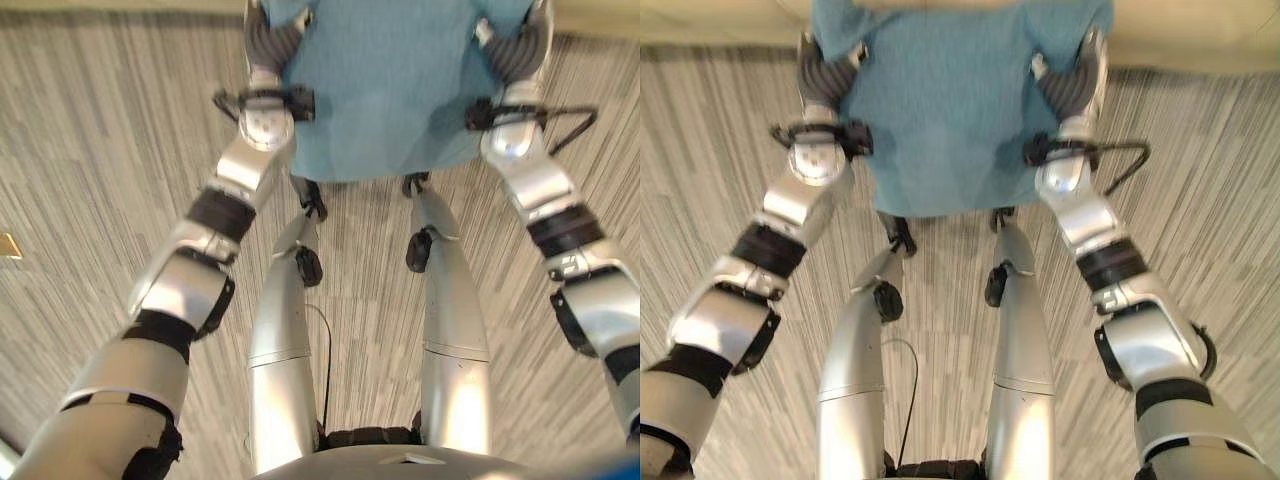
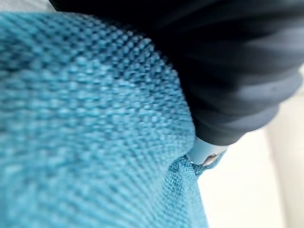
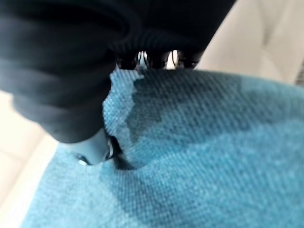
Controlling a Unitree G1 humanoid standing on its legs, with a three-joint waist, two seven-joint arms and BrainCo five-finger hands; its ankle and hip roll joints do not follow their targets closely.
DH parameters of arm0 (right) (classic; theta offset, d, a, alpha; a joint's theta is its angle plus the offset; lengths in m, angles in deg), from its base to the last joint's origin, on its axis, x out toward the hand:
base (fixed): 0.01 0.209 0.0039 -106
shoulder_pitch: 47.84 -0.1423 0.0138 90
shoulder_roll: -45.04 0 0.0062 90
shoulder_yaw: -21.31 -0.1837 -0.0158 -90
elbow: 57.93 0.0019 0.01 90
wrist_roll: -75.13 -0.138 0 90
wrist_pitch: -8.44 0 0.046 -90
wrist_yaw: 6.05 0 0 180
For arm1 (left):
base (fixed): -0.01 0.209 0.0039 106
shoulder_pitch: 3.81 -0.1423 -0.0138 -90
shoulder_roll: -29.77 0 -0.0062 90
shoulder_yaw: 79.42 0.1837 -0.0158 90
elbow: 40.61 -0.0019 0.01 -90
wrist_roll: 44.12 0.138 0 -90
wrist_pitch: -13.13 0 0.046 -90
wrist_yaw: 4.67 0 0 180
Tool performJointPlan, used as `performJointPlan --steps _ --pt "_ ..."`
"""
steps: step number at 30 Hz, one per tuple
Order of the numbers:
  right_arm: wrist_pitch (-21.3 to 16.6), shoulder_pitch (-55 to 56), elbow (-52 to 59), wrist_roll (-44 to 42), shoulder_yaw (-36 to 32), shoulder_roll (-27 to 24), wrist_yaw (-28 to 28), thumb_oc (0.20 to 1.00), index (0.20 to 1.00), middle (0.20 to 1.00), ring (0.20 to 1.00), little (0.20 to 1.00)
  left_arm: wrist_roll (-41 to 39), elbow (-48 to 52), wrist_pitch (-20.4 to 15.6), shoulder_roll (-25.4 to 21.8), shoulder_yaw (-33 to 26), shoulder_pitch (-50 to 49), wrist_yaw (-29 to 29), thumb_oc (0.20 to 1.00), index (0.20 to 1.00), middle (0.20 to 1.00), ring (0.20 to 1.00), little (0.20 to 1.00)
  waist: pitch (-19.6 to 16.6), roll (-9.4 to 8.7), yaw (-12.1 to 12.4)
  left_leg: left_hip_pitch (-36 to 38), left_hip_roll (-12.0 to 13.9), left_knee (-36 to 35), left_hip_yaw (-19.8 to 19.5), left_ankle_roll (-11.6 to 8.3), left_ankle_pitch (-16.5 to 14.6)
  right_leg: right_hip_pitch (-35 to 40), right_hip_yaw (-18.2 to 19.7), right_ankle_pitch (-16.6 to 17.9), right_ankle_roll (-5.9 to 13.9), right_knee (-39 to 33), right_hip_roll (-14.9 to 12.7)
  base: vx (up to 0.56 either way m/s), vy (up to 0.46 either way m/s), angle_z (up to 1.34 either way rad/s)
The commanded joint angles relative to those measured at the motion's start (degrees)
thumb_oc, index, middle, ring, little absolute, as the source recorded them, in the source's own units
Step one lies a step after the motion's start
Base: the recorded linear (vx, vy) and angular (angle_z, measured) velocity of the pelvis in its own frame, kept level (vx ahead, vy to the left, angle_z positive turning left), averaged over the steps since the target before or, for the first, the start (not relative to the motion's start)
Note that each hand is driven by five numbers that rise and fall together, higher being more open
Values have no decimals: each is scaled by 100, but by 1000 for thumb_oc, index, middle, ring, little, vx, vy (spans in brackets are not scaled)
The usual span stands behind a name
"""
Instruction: Pick up all the scattered cushions and arrange them neatly on the sofa.
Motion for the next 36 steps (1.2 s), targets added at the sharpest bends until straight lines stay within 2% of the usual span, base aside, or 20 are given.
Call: performJointPlan --steps 1,5,12,13,14,16,17,20,23,25,28,31,35,36 --pt "-1027 -361 1043 570 -125 534 -210 200 200 200 200 200 521 803 -721 421 -23 -174 114 200 200 200 200 200 -814 50 -6 -16 -25 -460 -811 -283 -99 270 -23 -1106 733 926 40 9 -33 12" --pt "-1157 286 1529 653 -315 600 -299 200 200 200 200 200 660 1392 -764 497 -151 -733 135 200 200 200 200 200 -944 52 2 457 -21 -762 -869 -357 -45 756 -143 -1078 739 648 9 25 -25 7" --pt "-1512 2038 2467 647 -764 742 -535 200 200 200 200 200 940 2622 -986 403 -297 -2166 377 200 200 200 200 200 -1262 30 22 1945 -62 -1485 -934 -515 50 2193 -421 -1014 767 -132 -64 52 -20 7" --pt "-1538 2260 2570 623 -775 757 -584 200 200 200 200 200 924 2694 -1009 411 -270 -2365 422 200 200 200 200 200 -1261 16 25 2075 -70 -1528 -910 -475 196 2349 -520 -847 699 -273 -84 -33 7 1" --pt "-1615 2670 2697 573 -845 791 -675 200 200 200 200 200 952 2892 -1066 374 -293 -2702 498 200 200 200 200 200 -1333 -6 27 2493 -90 -1629 -910 -493 174 2780 -595 -835 719 -458 -85 -45 7 3" --pt "-1630 2873 2780 562 -877 786 -736 200 200 200 200 200 937 2986 -1095 368 -280 -2907 556 200 200 200 200 200 -1320 -19 25 2794 -99 -1699 -908 -500 168 3108 -641 -830 720 -584 -68 47 -9 6" --pt "-1665 3239 2930 547 -906 771 -842 200 200 200 200 200 874 3100 -1148 349 -263 -3265 635 200 200 200 200 200 -1322 -50 32 3338 -76 -1809 -882 -510 141 3667 -742 -831 730 -750 -64 100 -16 7" --pt "-1651 3822 3093 610 -1001 602 -1054 200 200 200 200 200 691 3263 -1212 211 -286 -3878 883 200 200 200 200 200 -1328 -134 40 4323 -46 -2040 -802 -545 108 4771 -897 -865 742 -1168 35 122 -33 4" --pt "-1600 4132 3125 668 -1063 532 -1176 200 200 200 200 200 579 3258 -1197 176 -327 -4213 1024 200 200 200 200 200 -1352 -173 48 4877 14 -2217 -724 -566 96 5332 -963 -878 749 -1392 115 107 -29 2" --pt "-1564 4488 3115 661 -1197 494 -1337 200 200 200 200 200 657 3211 -1107 76 -368 -4576 1159 200 200 200 200 200 -1518 -219 46 5406 84 -2368 -635 -600 96 5914 -996 -935 755 -1595 233 140 -52 -3" --pt "-1548 4702 3172 661 -1333 502 -1383 200 200 200 200 200 691 3213 -1056 43 -425 -4765 1219 200 200 200 200 200 -1568 -238 30 5667 150 -2399 -576 -659 118 6242 -997 -1014 732 -1686 343 82 -80 0" --pt "-1536 5000 3215 661 -1490 509 -1448 200 200 200 200 200 707 3164 -1016 53 -505 -4973 1276 200 200 200 200 200 -1649 -274 -19 5914 289 -2289 -461 -770 107 6663 -971 -1172 624 -1830 554 60 -109 15" --pt "-1475 5289 3098 610 -1557 511 -1600 200 200 200 200 200 599 3101 -926 167 -614 -5277 1364 200 200 200 200 200 -1736 -395 2 5903 417 -1482 -554 -765 51 7195 -931 -1212 458 -2225 785 67 -110 10" --pt "-1451 5316 3045 626 -1541 515 -1614 200 200 200 200 200 562 3101 -908 210 -617 -5328 1385 200 200 200 200 200 -1731 -436 71 5851 338 -1354 -718 -728 -3 7264 -902 -1195 467 -2283 773 100 1 -5"
